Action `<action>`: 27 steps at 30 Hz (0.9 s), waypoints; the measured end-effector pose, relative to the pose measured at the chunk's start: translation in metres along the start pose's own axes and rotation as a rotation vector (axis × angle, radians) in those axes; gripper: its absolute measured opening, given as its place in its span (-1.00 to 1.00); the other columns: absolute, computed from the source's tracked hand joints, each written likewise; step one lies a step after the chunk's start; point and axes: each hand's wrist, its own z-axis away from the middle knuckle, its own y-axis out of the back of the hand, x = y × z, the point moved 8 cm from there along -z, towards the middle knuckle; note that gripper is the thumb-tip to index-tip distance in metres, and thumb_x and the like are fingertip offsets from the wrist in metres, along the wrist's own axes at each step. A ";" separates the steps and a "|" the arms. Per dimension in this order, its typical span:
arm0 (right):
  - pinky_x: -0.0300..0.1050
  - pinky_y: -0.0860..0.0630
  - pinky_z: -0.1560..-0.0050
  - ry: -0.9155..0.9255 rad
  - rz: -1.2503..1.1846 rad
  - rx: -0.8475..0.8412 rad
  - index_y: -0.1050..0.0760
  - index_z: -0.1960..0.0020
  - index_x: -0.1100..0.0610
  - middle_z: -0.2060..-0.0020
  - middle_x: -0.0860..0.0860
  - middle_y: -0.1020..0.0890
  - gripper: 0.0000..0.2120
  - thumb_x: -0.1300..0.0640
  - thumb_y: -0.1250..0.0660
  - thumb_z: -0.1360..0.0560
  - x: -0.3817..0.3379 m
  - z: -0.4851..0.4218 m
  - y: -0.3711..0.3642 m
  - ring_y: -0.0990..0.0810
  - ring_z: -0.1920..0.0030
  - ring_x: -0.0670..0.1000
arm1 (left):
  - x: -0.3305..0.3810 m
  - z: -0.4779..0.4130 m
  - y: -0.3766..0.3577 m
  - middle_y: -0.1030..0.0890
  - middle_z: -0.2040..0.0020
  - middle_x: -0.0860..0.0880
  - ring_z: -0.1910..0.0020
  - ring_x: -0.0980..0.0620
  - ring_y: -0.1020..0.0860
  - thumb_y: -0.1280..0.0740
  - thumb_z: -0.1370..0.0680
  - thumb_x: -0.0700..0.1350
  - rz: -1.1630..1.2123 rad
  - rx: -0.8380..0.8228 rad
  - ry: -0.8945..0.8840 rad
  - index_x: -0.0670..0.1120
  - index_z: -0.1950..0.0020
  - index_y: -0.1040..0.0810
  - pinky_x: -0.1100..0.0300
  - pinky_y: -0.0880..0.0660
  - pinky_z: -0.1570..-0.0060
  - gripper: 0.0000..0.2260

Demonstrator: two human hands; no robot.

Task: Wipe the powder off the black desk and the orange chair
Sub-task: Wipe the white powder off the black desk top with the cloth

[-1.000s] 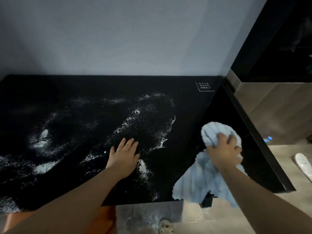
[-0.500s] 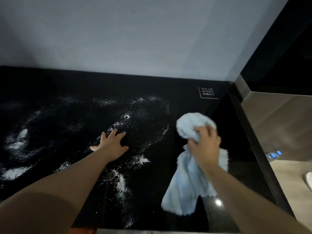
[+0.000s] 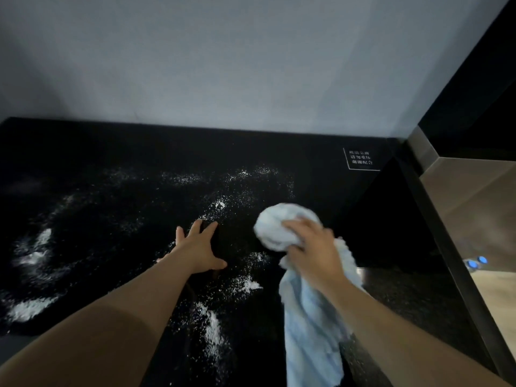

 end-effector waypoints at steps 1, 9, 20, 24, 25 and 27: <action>-0.02 -0.26 -0.21 -0.052 0.066 0.086 -0.41 -0.34 -0.11 -0.42 -0.02 -0.33 -0.50 0.13 -0.25 -0.41 0.016 -0.008 0.017 -0.36 -0.24 0.23 | -0.001 -0.002 0.000 0.22 -0.55 -0.03 -0.47 -0.34 0.24 -0.39 -0.44 0.16 0.021 -0.008 0.009 0.11 -0.54 0.19 -0.16 0.02 -0.47 -0.10; 0.10 -0.35 -0.17 -0.305 0.320 0.017 -0.22 -0.40 -0.22 -0.49 -0.05 -0.12 -0.45 0.03 -0.23 -0.44 0.035 -0.018 0.009 -0.26 -0.30 0.21 | -0.002 -0.016 0.004 0.26 -0.54 -0.03 -0.45 -0.35 0.31 -0.51 -0.35 0.10 0.060 -0.018 0.027 0.18 -0.52 0.18 -0.22 0.02 -0.45 0.01; 0.20 -0.22 -0.29 -0.513 0.284 0.083 -0.15 -0.46 -0.13 -0.51 0.02 -0.07 -0.44 0.02 -0.23 -0.50 0.075 -0.058 0.038 -0.22 -0.34 0.27 | -0.004 -0.018 0.004 0.31 -0.53 0.01 -0.44 -0.34 0.35 -0.54 -0.32 0.09 0.093 -0.040 0.030 0.23 -0.51 0.18 -0.27 -0.07 -0.42 0.04; 0.04 -0.33 -0.23 -0.141 0.220 0.010 -0.34 -0.36 -0.13 -0.45 -0.05 -0.25 -0.49 0.07 -0.28 -0.43 0.017 -0.056 -0.002 -0.31 -0.30 0.18 | -0.003 -0.016 0.005 0.31 -0.52 0.05 -0.45 -0.31 0.35 -0.52 -0.33 0.10 0.102 -0.060 0.035 0.25 -0.50 0.18 -0.35 -0.13 -0.36 0.02; 0.01 -0.34 -0.23 -0.032 0.130 -0.017 -0.42 -0.32 -0.10 -0.41 -0.04 -0.34 -0.53 0.10 -0.29 -0.41 0.002 -0.053 -0.010 -0.36 -0.27 0.16 | -0.005 -0.016 0.006 0.30 -0.53 0.07 -0.47 -0.28 0.32 -0.50 -0.34 0.14 0.099 -0.044 0.038 0.26 -0.50 0.16 -0.39 -0.13 -0.34 -0.01; 0.02 -0.37 -0.23 0.045 -0.035 0.031 -0.52 -0.24 0.03 -0.30 0.03 -0.48 -0.58 0.16 -0.31 -0.38 -0.004 -0.058 -0.001 -0.46 -0.20 0.19 | -0.009 -0.019 0.017 0.26 -0.53 0.11 -0.50 -0.18 0.23 -0.41 -0.36 0.25 0.082 0.071 0.061 0.28 -0.49 0.10 -0.42 -0.11 -0.31 -0.12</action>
